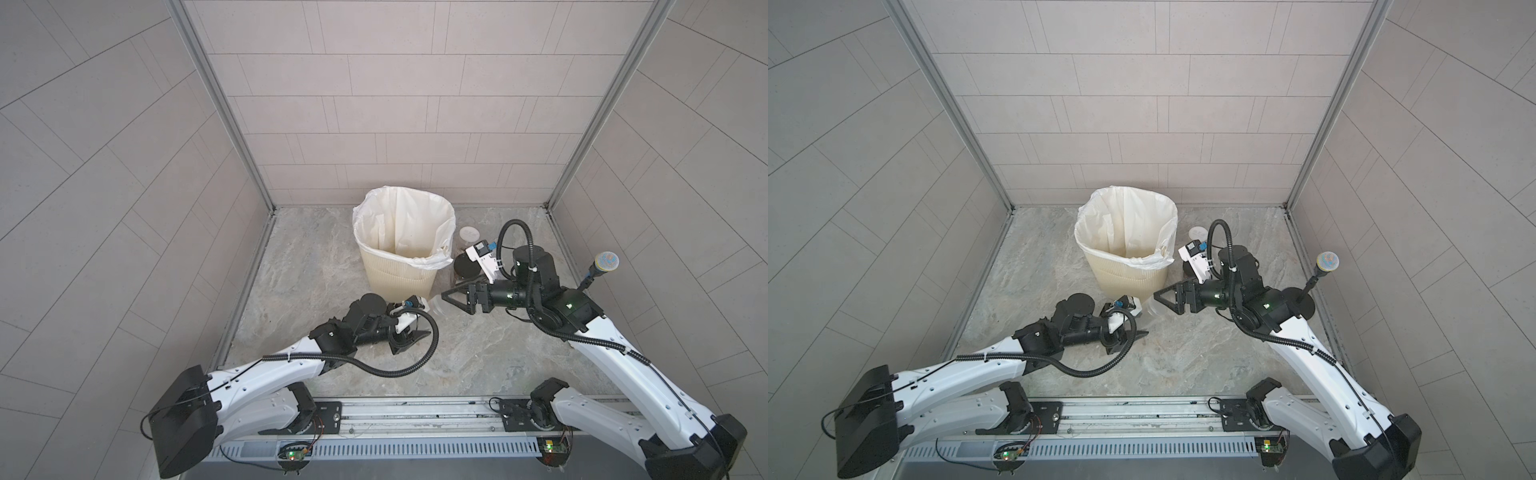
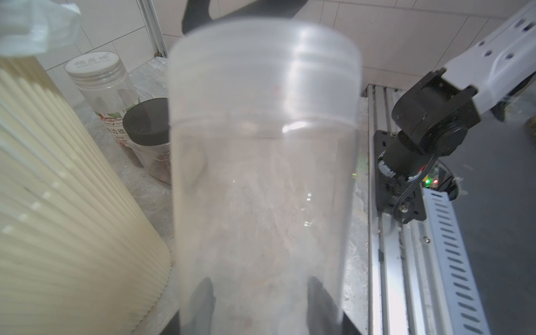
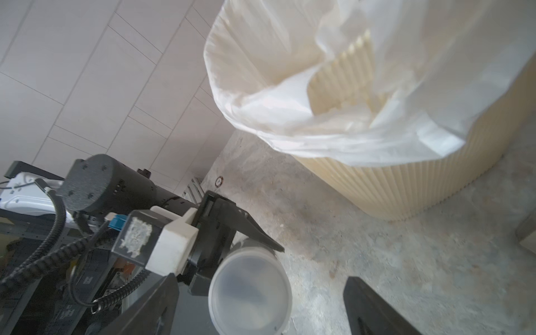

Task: Empty the moldy dried flower tea in the jars
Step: Unscrew the lid from the jar.

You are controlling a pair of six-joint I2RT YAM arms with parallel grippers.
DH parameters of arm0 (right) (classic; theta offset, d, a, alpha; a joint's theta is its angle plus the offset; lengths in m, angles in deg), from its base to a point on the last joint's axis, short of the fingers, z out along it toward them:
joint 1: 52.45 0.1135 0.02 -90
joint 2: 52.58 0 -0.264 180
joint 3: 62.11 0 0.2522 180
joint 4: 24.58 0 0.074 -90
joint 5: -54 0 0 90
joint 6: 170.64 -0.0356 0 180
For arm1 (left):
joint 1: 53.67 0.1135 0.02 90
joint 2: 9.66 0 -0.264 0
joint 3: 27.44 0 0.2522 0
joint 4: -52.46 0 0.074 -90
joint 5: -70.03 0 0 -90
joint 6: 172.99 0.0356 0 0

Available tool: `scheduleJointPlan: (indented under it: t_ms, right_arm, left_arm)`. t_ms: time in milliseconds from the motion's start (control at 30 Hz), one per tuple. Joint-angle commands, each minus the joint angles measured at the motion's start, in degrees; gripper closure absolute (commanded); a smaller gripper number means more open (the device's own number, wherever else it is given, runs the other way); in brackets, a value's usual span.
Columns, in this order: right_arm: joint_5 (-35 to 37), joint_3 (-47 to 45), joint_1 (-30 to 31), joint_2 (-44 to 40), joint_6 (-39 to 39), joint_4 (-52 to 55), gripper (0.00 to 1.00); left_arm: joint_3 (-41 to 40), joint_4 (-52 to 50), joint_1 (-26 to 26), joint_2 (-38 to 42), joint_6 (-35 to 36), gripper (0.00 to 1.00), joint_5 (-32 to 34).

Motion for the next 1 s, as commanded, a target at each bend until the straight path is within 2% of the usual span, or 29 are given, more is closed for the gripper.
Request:
scheduleJointPlan:
  t_ms: [0,200,367,600,700,800,967]
  right_arm:
    - [-0.90,1.70,0.61,0.65,3.42,8.35,0.09]
    - [-2.06,2.44,3.14,2.16,4.30,9.19,0.12]
    - [-2.33,1.11,4.06,3.69,3.69,7.17,0.25]
    - [-3.32,2.21,5.22,5.35,5.00,7.70,0.26]
    - [-3.69,2.12,5.32,5.38,7.23,8.54,0.29]
    - [-4.72,1.95,5.34,5.77,10.04,9.29,0.39]
    - [-5.14,2.92,5.39,6.70,17.23,11.81,0.46]
  left_arm:
    - [2.02,-2.02,-1.37,1.35,6.54,0.53,4.60]
    - [3.51,-4.69,-2.47,-0.01,10.52,0.54,6.59]
    - [3.87,-4.73,-2.62,-0.28,10.98,0.54,6.50]
    - [4.35,-6.35,-2.62,-0.49,11.28,0.54,6.04]
    - [4.23,-5.85,-2.62,-0.27,10.16,0.54,4.60]
    - [3.97,-5.77,-2.62,-0.05,9.22,0.55,3.27]
    - [3.08,-4.69,-2.53,1.44,6.92,0.55,1.14]
